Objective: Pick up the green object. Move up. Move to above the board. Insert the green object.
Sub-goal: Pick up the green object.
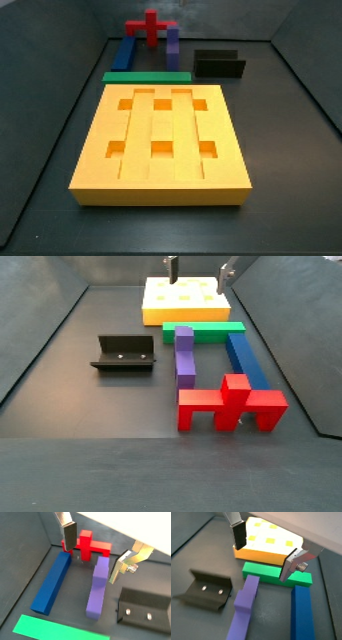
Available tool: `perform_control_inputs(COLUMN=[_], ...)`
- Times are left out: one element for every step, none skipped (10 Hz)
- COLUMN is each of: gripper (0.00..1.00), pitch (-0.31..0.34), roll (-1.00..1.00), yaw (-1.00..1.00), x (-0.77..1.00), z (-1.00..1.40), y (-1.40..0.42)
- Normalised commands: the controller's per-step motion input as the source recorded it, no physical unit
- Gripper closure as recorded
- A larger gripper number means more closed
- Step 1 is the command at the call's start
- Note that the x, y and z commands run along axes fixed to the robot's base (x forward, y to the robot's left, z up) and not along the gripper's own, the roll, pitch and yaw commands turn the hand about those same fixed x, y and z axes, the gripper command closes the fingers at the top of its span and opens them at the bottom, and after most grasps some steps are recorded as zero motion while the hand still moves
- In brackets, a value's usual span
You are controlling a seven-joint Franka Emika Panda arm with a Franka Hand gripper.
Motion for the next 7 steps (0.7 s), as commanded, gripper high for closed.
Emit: perform_control_inputs(gripper=[0.00, 0.00, 0.00, 0.00, 0.00, 0.00, 0.00], pitch=[-0.170, -0.071, -0.009, -0.007, -0.107, -0.150, -0.107], roll=[-0.02, 0.00, 0.00, 0.00, 0.00, 0.00, 0.00], yaw=[-0.76, -0.81, -0.84, -0.84, -0.73, -0.76, -0.83], x=[0.00, 0.00, 0.00, 0.00, 0.00, 0.00, 0.00], z=[-0.23, -0.18, -0.18, -0.18, -0.31, -0.37, -0.39], y=[-0.44, -0.45, -0.45, -0.44, -0.55, -0.49, -0.41])
